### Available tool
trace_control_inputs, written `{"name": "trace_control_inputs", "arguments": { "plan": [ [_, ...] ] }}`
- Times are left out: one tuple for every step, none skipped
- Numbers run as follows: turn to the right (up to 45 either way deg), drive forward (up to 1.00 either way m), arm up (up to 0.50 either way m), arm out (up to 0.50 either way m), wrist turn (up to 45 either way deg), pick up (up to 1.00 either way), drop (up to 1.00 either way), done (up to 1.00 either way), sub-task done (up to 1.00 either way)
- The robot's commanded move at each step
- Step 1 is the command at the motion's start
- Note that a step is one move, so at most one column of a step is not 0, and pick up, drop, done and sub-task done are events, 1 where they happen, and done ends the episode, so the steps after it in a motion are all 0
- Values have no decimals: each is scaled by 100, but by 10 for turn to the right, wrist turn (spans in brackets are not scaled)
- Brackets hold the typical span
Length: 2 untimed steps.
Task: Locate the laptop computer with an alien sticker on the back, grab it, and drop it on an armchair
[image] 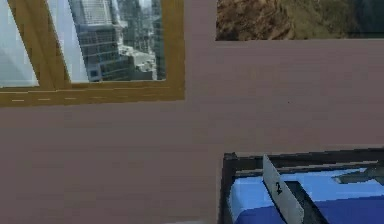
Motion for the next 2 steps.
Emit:
{"name": "trace_control_inputs", "arguments": {
  "plan": [
    [-450, 0, 0, 0, 0, 0, 0, 0, 0],
    [0, 0, 50, 0, 0, 0, 0, 0, 0]
  ]
}}
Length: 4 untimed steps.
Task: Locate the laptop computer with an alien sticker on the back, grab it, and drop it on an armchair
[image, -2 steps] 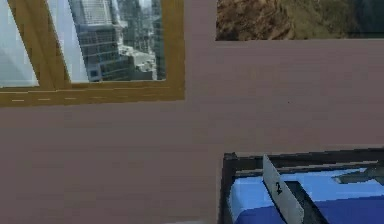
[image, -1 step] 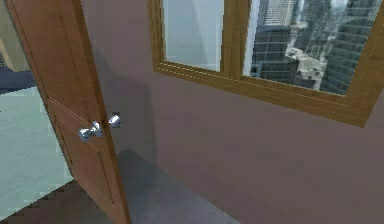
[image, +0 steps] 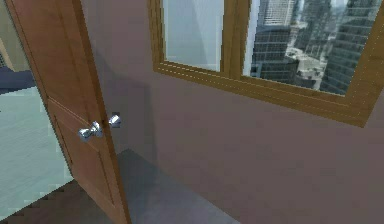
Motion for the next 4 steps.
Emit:
{"name": "trace_control_inputs", "arguments": {
  "plan": [
    [0, 0, 20, 0, 0, 0, 0, 0, 0],
    [0, 0, 0, 38, 0, 0, 0, 0, 0],
    [0, 0, 0, 0, 450, 0, 0, 0, 0],
    [0, 0, 0, 0, 450, 0, 0, 0, 0]
  ]
}}
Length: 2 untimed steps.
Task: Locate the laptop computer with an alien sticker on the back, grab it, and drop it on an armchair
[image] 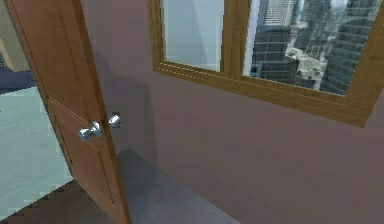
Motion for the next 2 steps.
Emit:
{"name": "trace_control_inputs", "arguments": {
  "plan": [
    [0, 0, 0, 0, 450, 0, 0, 0, 0],
    [0, 0, 0, 0, 120, 0, 0, 0, 0]
  ]
}}
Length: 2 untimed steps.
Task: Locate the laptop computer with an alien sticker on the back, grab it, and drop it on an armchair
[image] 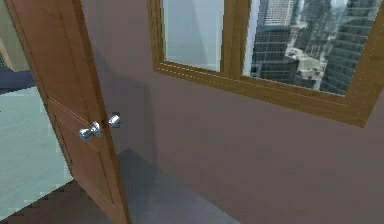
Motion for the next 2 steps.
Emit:
{"name": "trace_control_inputs", "arguments": {
  "plan": [
    [0, 0, -30, 0, 0, 0, 0, 0, 0],
    [0, 0, 0, 0, 0, 100, 0, 0, 0]
  ]
}}
